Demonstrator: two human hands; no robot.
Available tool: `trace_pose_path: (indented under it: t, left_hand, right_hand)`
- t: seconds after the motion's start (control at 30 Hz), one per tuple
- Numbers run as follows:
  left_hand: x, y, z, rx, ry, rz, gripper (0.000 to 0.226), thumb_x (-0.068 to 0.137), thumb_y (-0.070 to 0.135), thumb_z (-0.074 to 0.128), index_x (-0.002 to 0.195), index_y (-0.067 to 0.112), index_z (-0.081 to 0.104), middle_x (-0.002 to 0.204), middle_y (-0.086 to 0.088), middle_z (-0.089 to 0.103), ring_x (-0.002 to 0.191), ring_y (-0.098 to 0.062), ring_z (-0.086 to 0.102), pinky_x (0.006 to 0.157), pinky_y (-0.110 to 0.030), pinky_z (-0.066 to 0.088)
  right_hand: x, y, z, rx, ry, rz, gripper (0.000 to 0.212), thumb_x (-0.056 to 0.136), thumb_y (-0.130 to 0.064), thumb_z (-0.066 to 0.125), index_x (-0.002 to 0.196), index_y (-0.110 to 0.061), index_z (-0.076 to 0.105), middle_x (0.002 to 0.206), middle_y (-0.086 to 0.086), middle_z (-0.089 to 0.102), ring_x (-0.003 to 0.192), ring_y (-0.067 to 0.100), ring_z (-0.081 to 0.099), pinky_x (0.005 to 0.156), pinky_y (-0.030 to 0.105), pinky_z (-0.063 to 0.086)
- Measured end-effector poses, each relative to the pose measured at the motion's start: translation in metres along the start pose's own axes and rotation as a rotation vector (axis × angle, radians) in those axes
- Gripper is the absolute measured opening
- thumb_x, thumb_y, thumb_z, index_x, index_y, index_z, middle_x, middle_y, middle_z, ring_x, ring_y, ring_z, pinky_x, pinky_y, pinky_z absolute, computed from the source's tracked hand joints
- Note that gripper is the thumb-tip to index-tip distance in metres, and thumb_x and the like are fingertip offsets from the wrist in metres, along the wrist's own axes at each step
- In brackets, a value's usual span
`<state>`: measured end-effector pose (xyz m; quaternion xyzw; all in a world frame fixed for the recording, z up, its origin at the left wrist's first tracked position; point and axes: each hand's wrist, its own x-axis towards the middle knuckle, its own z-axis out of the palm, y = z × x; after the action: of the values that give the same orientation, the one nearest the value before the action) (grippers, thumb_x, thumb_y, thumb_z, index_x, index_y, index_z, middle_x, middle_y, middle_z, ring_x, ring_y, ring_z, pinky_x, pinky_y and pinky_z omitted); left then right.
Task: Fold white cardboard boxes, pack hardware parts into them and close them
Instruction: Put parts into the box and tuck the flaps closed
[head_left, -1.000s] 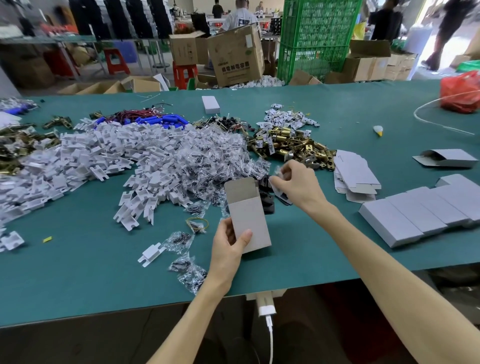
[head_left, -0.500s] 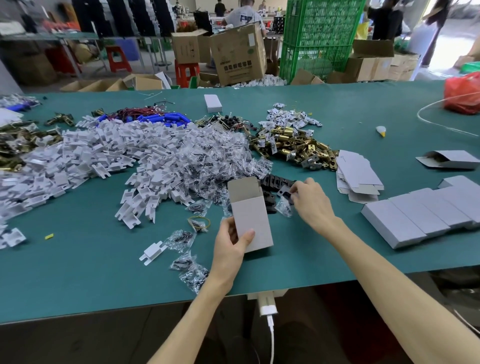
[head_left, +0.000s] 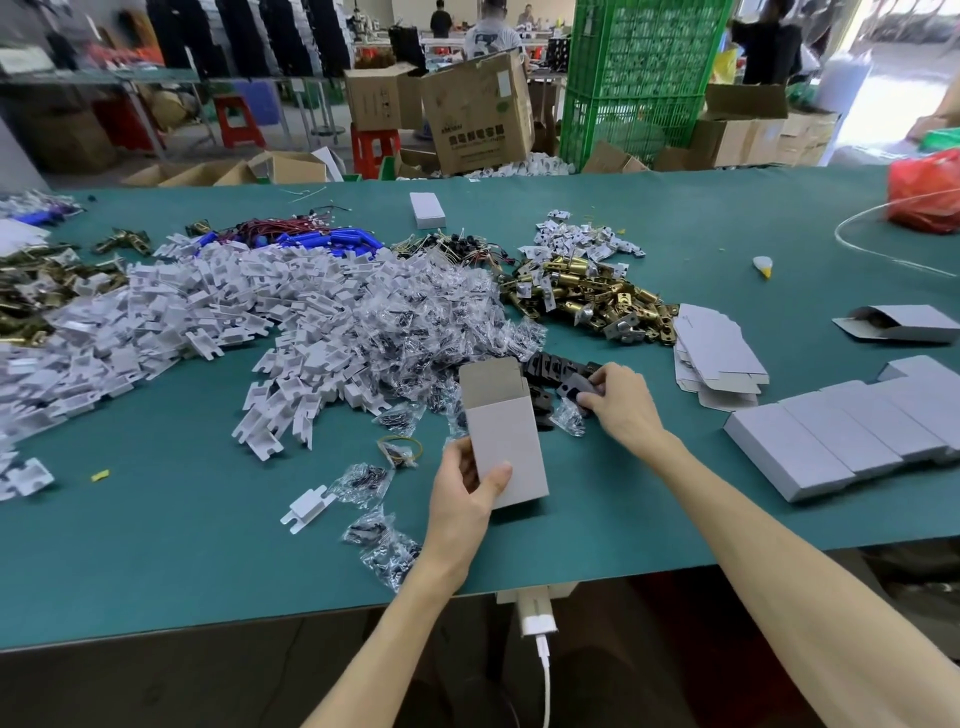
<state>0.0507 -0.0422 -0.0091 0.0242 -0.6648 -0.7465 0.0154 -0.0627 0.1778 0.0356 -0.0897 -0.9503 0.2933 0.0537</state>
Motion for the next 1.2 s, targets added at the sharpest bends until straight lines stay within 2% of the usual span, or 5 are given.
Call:
trace_pose_path:
  t: [0.17,0.43,0.87,1.0,1.2]
  left_hand:
    - [0.001,-0.001,0.0,0.011,-0.006,0.004,0.033,0.095,0.012,0.074,0.122,0.019,0.057,0.12,0.003,0.071,0.106,-0.003,0.069,0.09,-0.024,0.057]
    - [-0.001,0.001,0.0,0.004,-0.013,0.012,0.035,0.093,0.013,0.076,0.124,0.02,0.059,0.119,0.006,0.073,0.108,-0.006,0.07,0.088,-0.023,0.056]
    - [-0.003,0.004,0.001,-0.028,-0.021,0.015,0.037,0.091,0.009,0.078,0.122,0.016,0.06,0.113,0.002,0.074,0.105,-0.009,0.071,0.084,-0.022,0.056]
    - [-0.002,0.003,0.001,-0.025,-0.024,0.013,0.036,0.091,0.01,0.077,0.122,0.016,0.06,0.114,0.002,0.074,0.105,-0.008,0.071,0.083,-0.021,0.056]
    - [-0.002,0.002,0.0,-0.009,-0.028,0.015,0.035,0.092,0.012,0.078,0.121,0.016,0.06,0.114,0.0,0.074,0.107,-0.01,0.07,0.086,-0.024,0.056]
  right_hand:
    - [-0.003,-0.007,-0.017,0.211,0.016,0.01,0.01,0.094,-0.014,0.071,0.102,-0.008,0.072,0.097,0.011,0.071,0.089,0.021,0.065,0.08,0.032,0.051]
    - [-0.036,-0.092,-0.073,0.448,-0.011,-0.492,0.011,0.087,-0.011,0.078,0.096,-0.014,0.073,0.087,-0.003,0.075,0.076,0.009,0.072,0.071,0.017,0.055]
    - [-0.062,-0.112,-0.046,-0.161,-0.348,-0.549,0.007,0.097,-0.013,0.066,0.099,-0.011,0.072,0.1,0.007,0.073,0.097,0.024,0.066,0.083,0.037,0.052]
    - [-0.061,-0.112,-0.034,-0.436,-0.407,-0.58,0.017,0.106,-0.013,0.046,0.109,-0.015,0.063,0.112,0.007,0.069,0.106,0.031,0.058,0.085,0.035,0.03]
    - [-0.063,-0.115,-0.04,-0.41,-0.464,-0.571,0.031,0.108,-0.036,0.045,0.088,-0.015,0.056,0.076,-0.004,0.053,0.076,0.022,0.046,0.081,0.036,0.031]
